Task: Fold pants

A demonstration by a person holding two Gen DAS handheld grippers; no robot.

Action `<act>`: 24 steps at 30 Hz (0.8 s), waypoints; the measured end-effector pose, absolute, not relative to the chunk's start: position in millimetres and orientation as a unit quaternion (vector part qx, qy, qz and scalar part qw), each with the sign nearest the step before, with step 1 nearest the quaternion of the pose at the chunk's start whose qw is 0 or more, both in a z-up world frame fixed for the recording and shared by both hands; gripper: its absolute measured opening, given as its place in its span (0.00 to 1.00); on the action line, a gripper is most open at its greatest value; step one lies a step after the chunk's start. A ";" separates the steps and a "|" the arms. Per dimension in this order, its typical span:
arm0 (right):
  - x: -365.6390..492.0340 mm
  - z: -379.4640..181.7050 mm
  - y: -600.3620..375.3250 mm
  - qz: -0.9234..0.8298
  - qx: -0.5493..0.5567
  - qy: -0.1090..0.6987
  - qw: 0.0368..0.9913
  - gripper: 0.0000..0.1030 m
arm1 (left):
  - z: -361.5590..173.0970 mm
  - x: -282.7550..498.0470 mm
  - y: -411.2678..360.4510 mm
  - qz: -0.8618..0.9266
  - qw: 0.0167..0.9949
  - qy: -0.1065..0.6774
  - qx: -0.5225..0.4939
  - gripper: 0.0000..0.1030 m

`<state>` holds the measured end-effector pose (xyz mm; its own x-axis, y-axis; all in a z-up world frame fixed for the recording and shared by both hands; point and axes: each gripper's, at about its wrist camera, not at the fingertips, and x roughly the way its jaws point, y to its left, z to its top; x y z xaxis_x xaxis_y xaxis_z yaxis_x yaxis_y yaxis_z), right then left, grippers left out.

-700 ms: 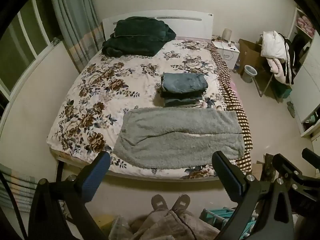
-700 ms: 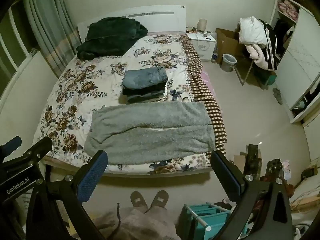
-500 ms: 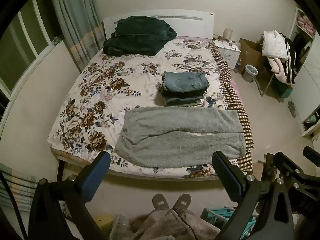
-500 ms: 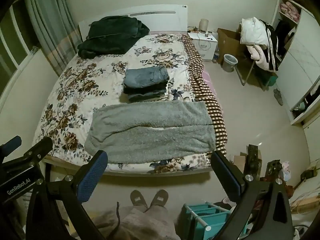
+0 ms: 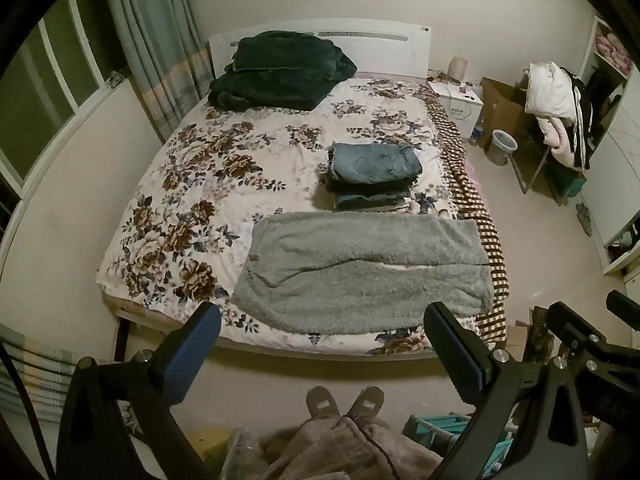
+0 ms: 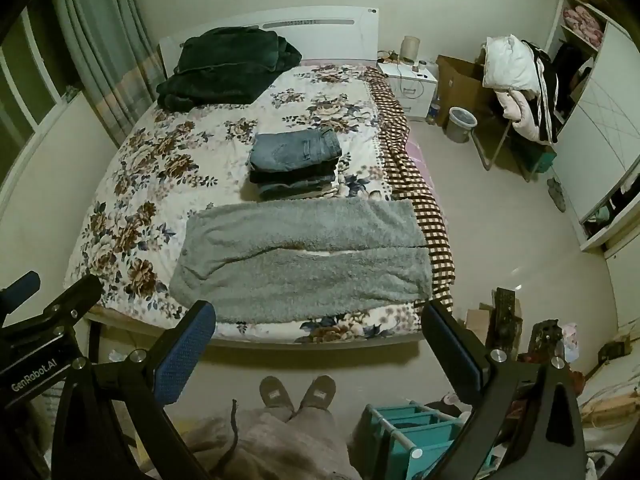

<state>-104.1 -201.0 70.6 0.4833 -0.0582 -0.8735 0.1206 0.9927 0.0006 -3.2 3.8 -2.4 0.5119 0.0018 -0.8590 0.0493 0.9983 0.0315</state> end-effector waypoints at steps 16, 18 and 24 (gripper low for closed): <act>-105.6 72.3 -194.8 -0.049 0.027 0.506 0.861 1.00 | -0.7 -9.8 29.0 -0.013 0.869 0.494 0.024 1.00; -106.2 73.3 -192.7 -0.050 0.025 0.505 0.861 1.00 | -0.9 -10.3 28.6 -0.013 0.869 0.494 0.024 1.00; -97.6 76.4 -196.8 -0.044 0.033 0.513 0.856 1.00 | 0.7 -9.4 36.5 -0.013 0.869 0.495 0.022 1.00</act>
